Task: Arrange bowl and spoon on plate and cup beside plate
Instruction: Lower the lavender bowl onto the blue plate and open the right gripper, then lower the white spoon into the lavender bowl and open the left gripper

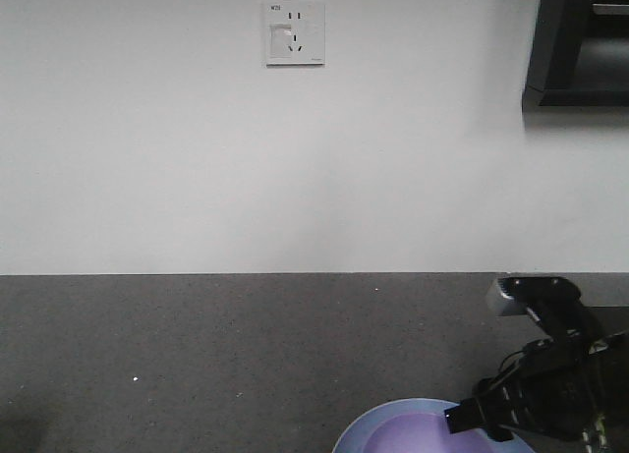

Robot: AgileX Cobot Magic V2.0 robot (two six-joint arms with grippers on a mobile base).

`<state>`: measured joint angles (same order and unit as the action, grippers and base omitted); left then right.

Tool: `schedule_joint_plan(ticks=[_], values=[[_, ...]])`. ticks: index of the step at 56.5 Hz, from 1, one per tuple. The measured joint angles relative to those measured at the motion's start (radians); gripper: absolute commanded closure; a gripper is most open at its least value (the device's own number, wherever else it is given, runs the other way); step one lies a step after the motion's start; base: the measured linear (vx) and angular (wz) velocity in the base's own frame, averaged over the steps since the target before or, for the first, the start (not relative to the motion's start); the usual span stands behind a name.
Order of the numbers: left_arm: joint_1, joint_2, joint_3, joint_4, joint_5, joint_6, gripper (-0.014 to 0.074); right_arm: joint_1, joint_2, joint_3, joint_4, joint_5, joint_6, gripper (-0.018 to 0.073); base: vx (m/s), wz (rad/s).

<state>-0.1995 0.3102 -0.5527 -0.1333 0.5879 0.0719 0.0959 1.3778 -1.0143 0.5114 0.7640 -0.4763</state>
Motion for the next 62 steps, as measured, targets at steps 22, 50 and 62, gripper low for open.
schedule_joint_plan(ticks=[22, 50, 62], values=[[0.000, 0.062, -0.021, -0.011, 0.125, 0.011, 0.0596, 0.000, -0.382, 0.066, -0.362, 0.064, 0.208, 0.0571, 0.00, 0.00], [0.000, 0.722, -0.396, -0.616, 0.345, 0.593, 0.0596, 0.000, -0.729, 0.368, -0.373, -0.008, 0.214, 0.0571, 0.00, 0.00], [-0.053, 0.938, -0.543, -0.726, 0.413, 0.645, 0.0596, 0.000, -0.732, 0.368, -0.373, -0.014, 0.214, 0.0571, 0.00, 0.00]])
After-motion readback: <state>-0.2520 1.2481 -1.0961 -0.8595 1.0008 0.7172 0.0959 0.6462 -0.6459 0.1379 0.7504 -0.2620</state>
